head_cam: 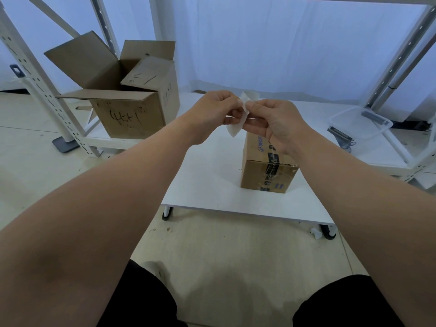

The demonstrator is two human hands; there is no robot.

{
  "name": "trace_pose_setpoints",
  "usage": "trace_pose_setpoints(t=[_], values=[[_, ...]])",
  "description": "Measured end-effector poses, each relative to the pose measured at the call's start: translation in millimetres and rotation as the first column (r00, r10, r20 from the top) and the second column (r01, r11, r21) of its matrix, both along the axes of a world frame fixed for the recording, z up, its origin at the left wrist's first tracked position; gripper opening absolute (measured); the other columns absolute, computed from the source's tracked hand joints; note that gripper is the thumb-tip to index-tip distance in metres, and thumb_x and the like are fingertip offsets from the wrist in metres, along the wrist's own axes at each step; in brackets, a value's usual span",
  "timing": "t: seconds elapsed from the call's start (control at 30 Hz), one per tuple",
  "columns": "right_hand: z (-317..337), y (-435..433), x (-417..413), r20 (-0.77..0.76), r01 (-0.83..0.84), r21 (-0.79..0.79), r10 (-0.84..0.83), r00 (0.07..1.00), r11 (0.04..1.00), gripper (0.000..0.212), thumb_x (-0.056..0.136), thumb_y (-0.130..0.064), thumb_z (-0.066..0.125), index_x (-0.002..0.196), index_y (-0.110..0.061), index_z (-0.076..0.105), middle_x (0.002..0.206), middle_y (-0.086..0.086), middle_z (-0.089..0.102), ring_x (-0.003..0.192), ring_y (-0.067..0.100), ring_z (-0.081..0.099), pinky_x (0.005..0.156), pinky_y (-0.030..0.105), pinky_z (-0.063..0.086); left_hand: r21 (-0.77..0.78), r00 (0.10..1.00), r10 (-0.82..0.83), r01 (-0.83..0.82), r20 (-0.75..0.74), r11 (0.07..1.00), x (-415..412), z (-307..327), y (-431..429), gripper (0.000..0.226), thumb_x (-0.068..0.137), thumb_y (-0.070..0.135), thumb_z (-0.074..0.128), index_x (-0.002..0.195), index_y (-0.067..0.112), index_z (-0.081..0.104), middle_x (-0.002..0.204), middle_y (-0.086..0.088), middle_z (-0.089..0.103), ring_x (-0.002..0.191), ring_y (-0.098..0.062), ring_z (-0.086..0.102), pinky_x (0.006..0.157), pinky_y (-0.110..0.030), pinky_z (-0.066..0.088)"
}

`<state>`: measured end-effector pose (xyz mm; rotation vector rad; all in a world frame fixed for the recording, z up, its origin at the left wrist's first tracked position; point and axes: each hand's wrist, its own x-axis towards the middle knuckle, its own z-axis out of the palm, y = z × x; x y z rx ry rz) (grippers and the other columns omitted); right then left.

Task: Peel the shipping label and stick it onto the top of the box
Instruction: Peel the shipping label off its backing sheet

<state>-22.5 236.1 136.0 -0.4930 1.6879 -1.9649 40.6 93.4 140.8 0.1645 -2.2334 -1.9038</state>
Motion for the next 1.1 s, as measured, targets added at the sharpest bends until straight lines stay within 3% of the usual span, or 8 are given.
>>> trace_pose_setpoints(t=[0.13, 0.23, 0.33, 0.47, 0.67, 0.87, 1.1], values=[[-1.3, -0.8, 0.5, -0.052, 0.02, 0.058, -0.017, 0.998, 0.998, 0.016, 0.085, -0.012, 0.069, 0.093, 0.001, 0.065, 0.095, 0.018, 0.072, 0.086, 0.03, 0.073, 0.078, 0.036, 0.06, -0.108, 0.999, 0.019, -0.015, 0.039, 0.994, -2.4, -2.4, -0.3, 0.032, 0.093, 0.031, 0.056, 0.098, 0.0, 0.062, 0.095, -0.012, 0.064, 0.085, -0.016, 0.062, 0.082, -0.025, 0.056], [-1.9, -1.9, 0.3, -0.052, 0.036, 0.058, -0.033, 0.998, 0.998, 0.011, 0.083, -0.01, 0.07, 0.088, -0.002, 0.065, 0.094, 0.016, 0.072, 0.087, 0.029, 0.072, 0.078, 0.036, 0.06, -0.139, 0.999, 0.006, -0.002, 0.032, 0.99, -2.0, -2.9, -0.6, 0.021, 0.09, 0.028, 0.061, 0.088, 0.007, 0.061, 0.093, -0.01, 0.065, 0.085, -0.015, 0.064, 0.079, -0.022, 0.056], [-0.7, -1.2, -0.8, 0.026, 0.034, 0.005, -0.034, 0.999, 0.999, 0.004, 0.084, -0.005, 0.067, 0.087, -0.002, 0.065, 0.093, 0.014, 0.072, 0.088, 0.028, 0.072, 0.079, 0.035, 0.059, -0.067, 1.0, -0.016, 0.017, 0.02, 0.998, -0.9, -1.8, -3.0, 0.013, 0.092, 0.019, 0.059, 0.083, 0.011, 0.06, 0.088, -0.004, 0.065, 0.084, -0.013, 0.064, 0.081, -0.022, 0.055], [2.5, -1.0, -1.9, 0.135, 0.041, -0.051, -0.034, 0.99, 0.998, 0.013, 0.083, -0.002, 0.066, 0.094, 0.004, 0.066, 0.097, 0.017, 0.072, 0.092, 0.03, 0.071, 0.082, 0.036, 0.059, 0.025, 1.0, -0.028, 0.028, -0.006, 0.999, -1.5, -1.8, -4.9, 0.012, 0.093, 0.013, 0.056, 0.082, 0.01, 0.058, 0.087, -0.004, 0.065, 0.08, -0.012, 0.065, 0.083, -0.023, 0.055], [4.9, -1.0, -0.2, 0.238, 0.089, -0.105, -0.062, 0.969, 0.99, 0.008, 0.085, -0.002, 0.065, 0.092, 0.002, 0.063, 0.076, 0.011, 0.075, 0.072, 0.021, 0.074, 0.061, 0.027, 0.059, 0.135, 1.0, -0.001, 0.002, -0.006, 0.991, -2.6, -1.1, -4.3, 0.015, 0.096, 0.007, 0.05, 0.08, 0.008, 0.053, 0.082, -0.006, 0.061, 0.072, -0.011, 0.065, 0.07, -0.017, 0.054], [4.6, -3.7, 0.4, 0.28, 0.136, -0.112, -0.1, 0.955, 0.984, 0.008, 0.086, -0.004, 0.065, 0.093, 0.0, 0.063, 0.078, 0.013, 0.073, 0.067, 0.021, 0.073, 0.06, 0.029, 0.06, 0.182, 1.0, 0.024, -0.026, 0.013, 0.983, -4.5, -1.5, -3.3, 0.015, 0.098, 0.008, 0.045, 0.083, 0.008, 0.047, 0.086, -0.009, 0.063, 0.076, -0.015, 0.064, 0.076, -0.024, 0.057], [2.7, -3.3, -1.2, 0.115, 0.146, 0.027, -0.148, 0.982, 0.989, 0.01, 0.09, -0.011, 0.062, 0.094, -0.003, 0.061, 0.084, 0.015, 0.071, 0.067, 0.02, 0.073, 0.068, 0.03, 0.061, -0.029, 0.984, 0.178, -0.178, -0.002, 0.984, -7.0, -7.5, -0.2, 0.017, 0.094, 0.022, 0.055, 0.088, 0.006, 0.055, 0.081, -0.006, 0.066, 0.071, -0.012, 0.065, 0.07, -0.021, 0.055]])
